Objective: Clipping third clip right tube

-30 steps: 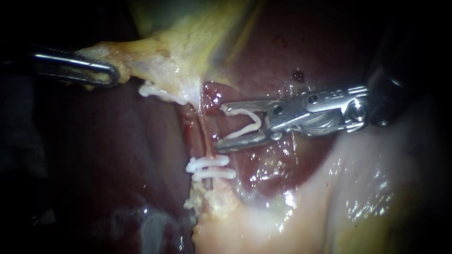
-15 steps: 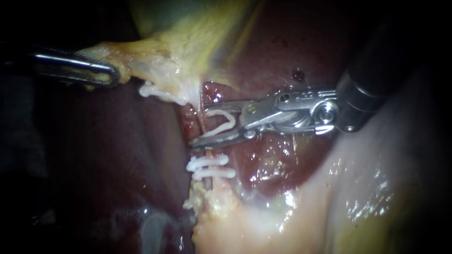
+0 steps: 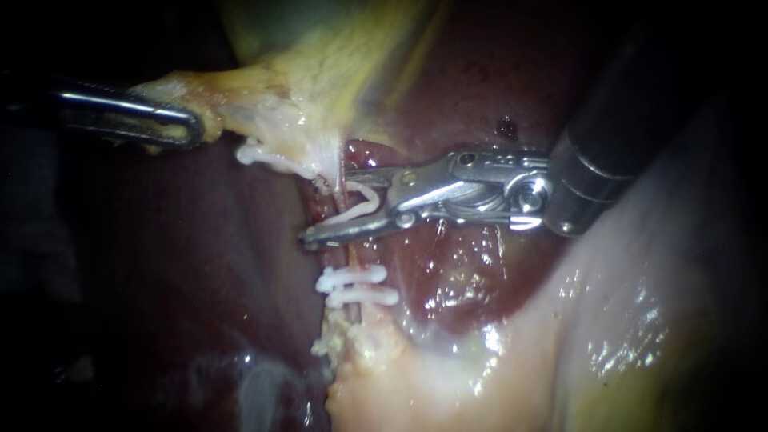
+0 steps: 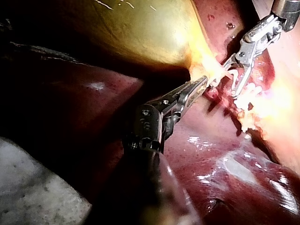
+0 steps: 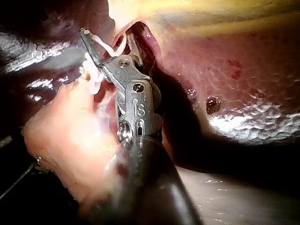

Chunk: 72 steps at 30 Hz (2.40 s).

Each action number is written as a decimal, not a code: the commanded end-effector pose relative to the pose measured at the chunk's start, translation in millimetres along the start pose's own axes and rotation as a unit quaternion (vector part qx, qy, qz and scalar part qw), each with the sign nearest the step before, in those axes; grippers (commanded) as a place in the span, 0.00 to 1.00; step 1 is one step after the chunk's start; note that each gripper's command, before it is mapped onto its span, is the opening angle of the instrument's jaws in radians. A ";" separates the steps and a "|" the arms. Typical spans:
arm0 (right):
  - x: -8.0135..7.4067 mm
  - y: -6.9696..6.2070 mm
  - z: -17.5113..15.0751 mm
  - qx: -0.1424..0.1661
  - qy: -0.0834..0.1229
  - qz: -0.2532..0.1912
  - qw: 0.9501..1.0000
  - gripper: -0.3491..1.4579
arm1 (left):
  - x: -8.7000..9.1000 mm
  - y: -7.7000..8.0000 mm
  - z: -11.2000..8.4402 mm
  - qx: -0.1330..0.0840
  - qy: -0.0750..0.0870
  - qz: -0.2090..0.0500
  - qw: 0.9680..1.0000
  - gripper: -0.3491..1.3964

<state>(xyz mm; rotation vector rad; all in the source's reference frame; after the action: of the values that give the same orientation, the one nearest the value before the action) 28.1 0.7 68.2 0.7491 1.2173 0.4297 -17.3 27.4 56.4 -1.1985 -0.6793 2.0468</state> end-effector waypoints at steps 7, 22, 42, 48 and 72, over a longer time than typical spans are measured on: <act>-0.2 -0.2 0.4 0.019 0.006 -0.002 1.000 0.47 | 0.0 0.0 0.0 0.000 0.000 0.000 1.000 0.00; 0.1 -1.5 0.3 0.041 0.031 -0.005 0.999 0.47 | 0.0 0.0 0.0 0.000 0.000 0.000 1.000 0.00; 4.0 -4.1 -0.3 0.102 0.090 0.012 0.991 0.46 | -0.1 -0.2 0.1 0.000 0.000 0.000 1.000 0.00; 4.1 -3.8 -0.4 0.107 0.092 0.020 0.990 0.44 | -0.1 -0.2 0.1 0.000 0.000 0.000 1.000 0.00; 3.0 -1.5 -1.8 0.095 0.092 0.086 0.987 0.00 | -0.1 -0.3 0.1 0.000 0.000 0.000 1.000 0.00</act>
<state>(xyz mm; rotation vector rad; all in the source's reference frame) 27.0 2.2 65.1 1.0102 1.3776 0.5566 -17.3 27.5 56.8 -1.1984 -0.6792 2.0475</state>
